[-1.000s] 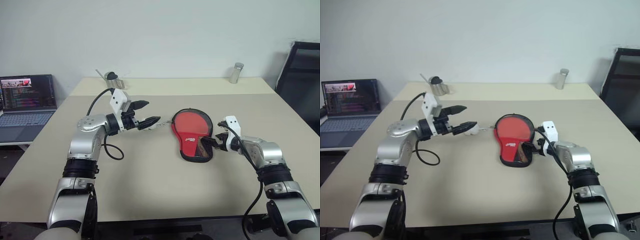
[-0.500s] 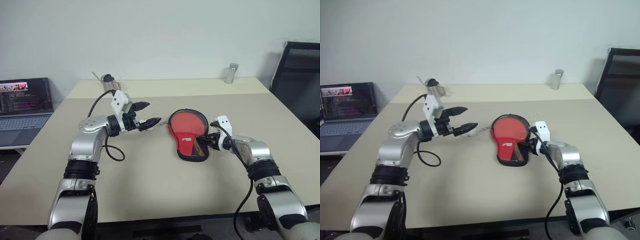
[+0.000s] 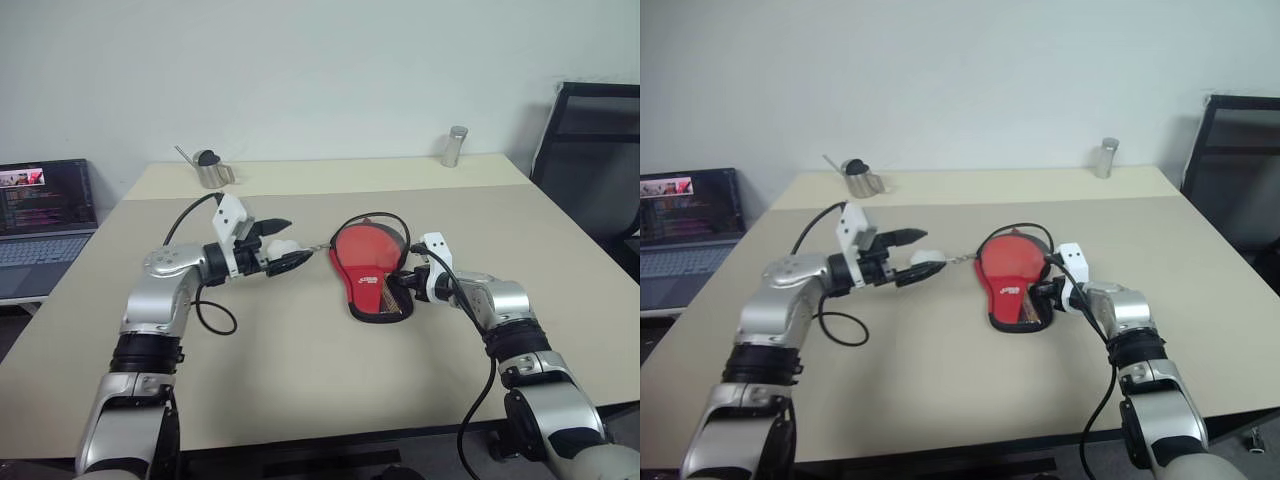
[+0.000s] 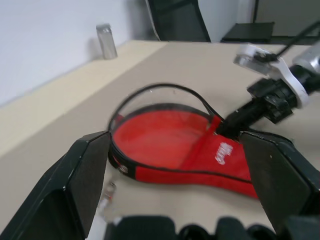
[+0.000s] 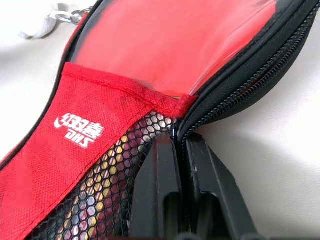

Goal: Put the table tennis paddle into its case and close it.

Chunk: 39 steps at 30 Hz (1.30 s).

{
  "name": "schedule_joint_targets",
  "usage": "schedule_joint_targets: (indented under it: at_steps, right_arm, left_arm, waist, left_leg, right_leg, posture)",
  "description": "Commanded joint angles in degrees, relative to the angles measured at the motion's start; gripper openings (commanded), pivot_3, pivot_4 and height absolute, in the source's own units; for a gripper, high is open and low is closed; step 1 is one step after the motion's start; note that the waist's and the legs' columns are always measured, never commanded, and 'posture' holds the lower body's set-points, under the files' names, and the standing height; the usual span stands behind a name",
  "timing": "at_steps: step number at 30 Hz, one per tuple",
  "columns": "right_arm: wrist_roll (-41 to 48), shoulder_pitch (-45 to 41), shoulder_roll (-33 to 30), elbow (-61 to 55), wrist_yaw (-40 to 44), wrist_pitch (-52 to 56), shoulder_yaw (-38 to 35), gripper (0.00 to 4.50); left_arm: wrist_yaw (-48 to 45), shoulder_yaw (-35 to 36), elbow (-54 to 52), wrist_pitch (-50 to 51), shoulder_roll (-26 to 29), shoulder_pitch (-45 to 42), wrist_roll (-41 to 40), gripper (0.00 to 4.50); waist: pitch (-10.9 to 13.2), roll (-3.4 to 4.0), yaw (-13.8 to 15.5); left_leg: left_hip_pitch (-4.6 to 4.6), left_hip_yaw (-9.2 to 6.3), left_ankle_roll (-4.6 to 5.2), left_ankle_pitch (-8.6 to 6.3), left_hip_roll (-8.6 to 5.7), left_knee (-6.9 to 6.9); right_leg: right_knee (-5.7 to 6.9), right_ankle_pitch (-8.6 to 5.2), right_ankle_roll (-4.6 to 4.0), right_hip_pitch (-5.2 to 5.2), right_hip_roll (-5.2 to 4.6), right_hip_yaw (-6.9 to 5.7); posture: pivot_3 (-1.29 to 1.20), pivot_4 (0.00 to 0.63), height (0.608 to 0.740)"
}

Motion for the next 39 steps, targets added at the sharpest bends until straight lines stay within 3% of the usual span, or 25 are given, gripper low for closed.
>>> schedule_joint_targets:
  at_steps: [1, 6, 20, 26, 39]
  right_arm:
    - [2.01, 1.45, 1.38, -6.80, 0.94, 4.37, 0.74, 0.01]
    - [3.94, 2.29, 4.29, -14.47, 0.25, 9.43, 0.96, 0.01]
    - [5.63, 10.04, 11.86, -30.48, -8.96, 21.63, 0.04, 0.01]
    - [8.39, 16.06, 12.88, -42.99, -12.81, 31.10, -1.38, 0.01]
    - [12.46, 23.33, 13.32, -57.58, -15.56, 43.67, -3.61, 0.01]
  left_arm:
    - [-4.70, 1.69, -5.61, 5.28, 3.87, 3.12, -4.87, 4.50]
    - [-9.50, 1.14, -9.29, 8.32, 8.57, 9.74, -7.01, 4.50]
    - [-10.39, 1.64, -17.66, 11.85, 10.59, 16.99, -9.98, 4.50]
    - [-12.02, 1.46, -19.62, 12.67, 12.34, 18.25, -11.21, 4.50]
    - [-14.99, 0.17, -22.75, 14.53, 14.27, 19.26, -13.09, 4.50]
  waist:
    - [0.00, 0.00, -0.01]
    - [0.01, 0.01, -0.14]
    - [0.01, 0.00, 0.62]
    - [0.00, 0.00, 0.79]
    - [0.01, 0.01, 0.98]
  left_leg:
    - [-0.03, -0.01, 0.00, 0.00, 0.00, -0.01]
    - [-0.06, -0.02, -0.01, -0.01, 0.01, -0.07]
    - [-0.16, -0.13, -0.01, -0.01, -0.03, -0.04]
    - [-0.17, -0.14, -0.02, -0.02, -0.04, -0.06]
    - [-0.19, -0.15, -0.02, -0.02, -0.04, -0.08]
  right_leg:
    - [0.00, 0.00, -0.01, -0.03, 0.00, -0.01]
    - [-0.02, -0.02, -0.03, -0.10, 0.00, -0.01]
    - [-0.07, -0.17, 0.22, -0.09, -0.07, -0.10]
    - [-0.11, -0.19, 0.23, -0.09, -0.07, -0.11]
    - [-0.24, -0.21, 0.24, -0.08, -0.06, -0.13]
  posture:
    - [0.00, 0.150, 0.740]
    - [0.00, 0.150, 0.740]
    - [0.00, 0.150, 0.740]
    - [0.00, 0.150, 0.740]
    - [0.00, 0.150, 0.740]
